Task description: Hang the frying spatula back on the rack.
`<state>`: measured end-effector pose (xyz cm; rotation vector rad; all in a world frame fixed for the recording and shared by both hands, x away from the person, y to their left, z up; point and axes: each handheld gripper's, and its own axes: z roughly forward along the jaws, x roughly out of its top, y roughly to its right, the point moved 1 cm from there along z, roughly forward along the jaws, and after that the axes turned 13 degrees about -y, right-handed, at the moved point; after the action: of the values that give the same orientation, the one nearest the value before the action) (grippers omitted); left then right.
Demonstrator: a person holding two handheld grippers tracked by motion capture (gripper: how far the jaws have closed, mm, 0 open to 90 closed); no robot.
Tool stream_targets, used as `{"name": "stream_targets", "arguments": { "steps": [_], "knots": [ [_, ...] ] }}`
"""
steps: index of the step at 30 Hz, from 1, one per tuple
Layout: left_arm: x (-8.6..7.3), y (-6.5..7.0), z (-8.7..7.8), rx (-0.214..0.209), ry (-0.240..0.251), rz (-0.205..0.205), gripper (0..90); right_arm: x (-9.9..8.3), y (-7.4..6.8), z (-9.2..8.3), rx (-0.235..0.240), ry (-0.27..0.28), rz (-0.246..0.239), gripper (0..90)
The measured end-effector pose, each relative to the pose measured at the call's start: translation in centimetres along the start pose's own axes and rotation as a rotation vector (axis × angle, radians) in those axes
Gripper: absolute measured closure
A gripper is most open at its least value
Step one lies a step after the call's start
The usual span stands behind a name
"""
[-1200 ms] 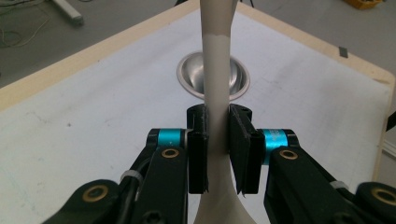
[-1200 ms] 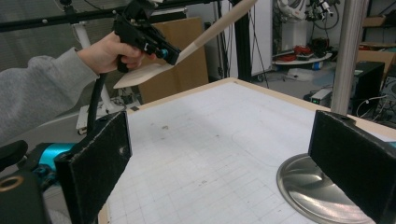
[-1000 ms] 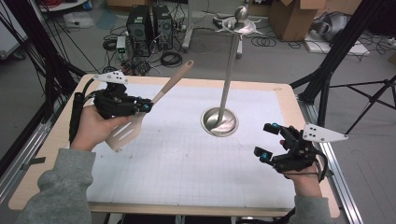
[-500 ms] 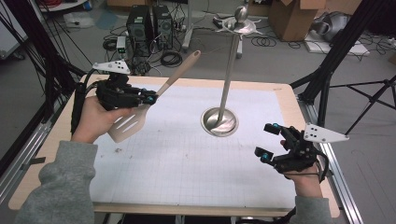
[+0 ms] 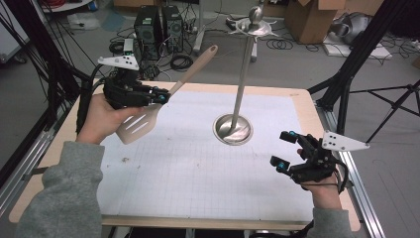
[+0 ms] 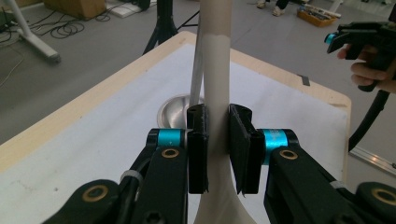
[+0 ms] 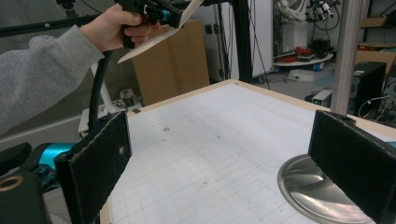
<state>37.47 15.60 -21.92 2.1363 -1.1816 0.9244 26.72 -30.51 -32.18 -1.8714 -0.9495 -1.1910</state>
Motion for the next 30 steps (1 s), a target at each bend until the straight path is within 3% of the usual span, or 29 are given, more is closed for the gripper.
{"name": "stream_targets", "arguments": {
  "steps": [14,30],
  "knots": [
    [1.7,-0.2,-0.8,-0.038,0.055,-0.005,77.7,-0.2,0.5,-0.8,0.0,0.031,0.017,4.8],
    [2.8,0.2,-0.4,-0.05,0.06,0.003,77.7,-0.1,0.1,-1.0,-0.001,0.038,0.004,4.8]
  ]
}}
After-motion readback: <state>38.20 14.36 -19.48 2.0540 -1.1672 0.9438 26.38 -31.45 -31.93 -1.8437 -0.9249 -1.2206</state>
